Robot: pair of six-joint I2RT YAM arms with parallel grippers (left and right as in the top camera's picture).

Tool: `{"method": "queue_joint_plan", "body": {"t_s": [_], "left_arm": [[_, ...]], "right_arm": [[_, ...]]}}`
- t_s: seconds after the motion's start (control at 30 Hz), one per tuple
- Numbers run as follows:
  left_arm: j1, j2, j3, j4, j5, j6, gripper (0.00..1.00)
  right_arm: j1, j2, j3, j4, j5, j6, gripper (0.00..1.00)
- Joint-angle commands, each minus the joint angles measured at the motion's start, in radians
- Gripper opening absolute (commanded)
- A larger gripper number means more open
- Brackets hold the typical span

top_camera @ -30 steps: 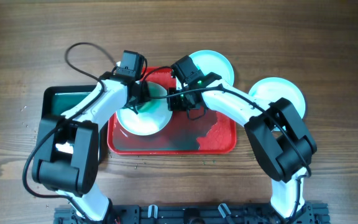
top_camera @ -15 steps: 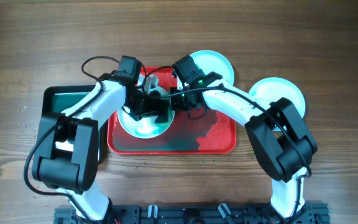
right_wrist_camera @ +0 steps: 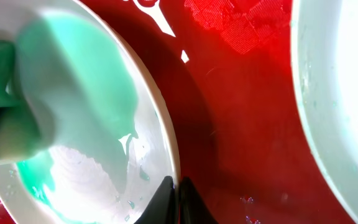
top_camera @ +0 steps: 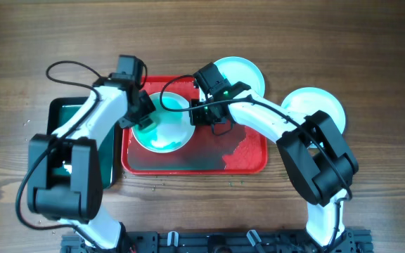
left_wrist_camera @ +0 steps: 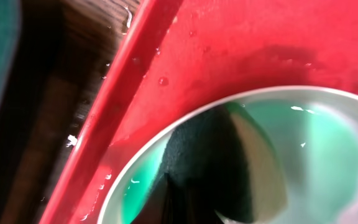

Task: Clean dirty plates on tray and stack at the side
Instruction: 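Scrub the held plate with the sponge in the left gripper, then lift the plate with the right gripper and stack it on the cleaned plate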

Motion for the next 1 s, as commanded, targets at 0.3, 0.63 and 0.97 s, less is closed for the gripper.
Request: {"method": "queue_joint_plan", "body": {"t_s": [0.3,0.63,0.97], "left_arm": [[0.132,-0.218,0.18,-0.094,0.053,0.067,0.04],[0.132,-0.212,0.173,-0.137,0.053,0.073,0.04],[0.132,-0.212,0.173,-0.137,0.053,0.073,0.04]], "right_arm": [[0.044,0.045,-0.016,0.026,-0.007,0.131,0.21],[-0.011,-0.145,0.031,-0.149,0.143,-0.046,0.04],[0.222,-0.342,0.031,-0.348,1.038,-0.085,0.04]]}}
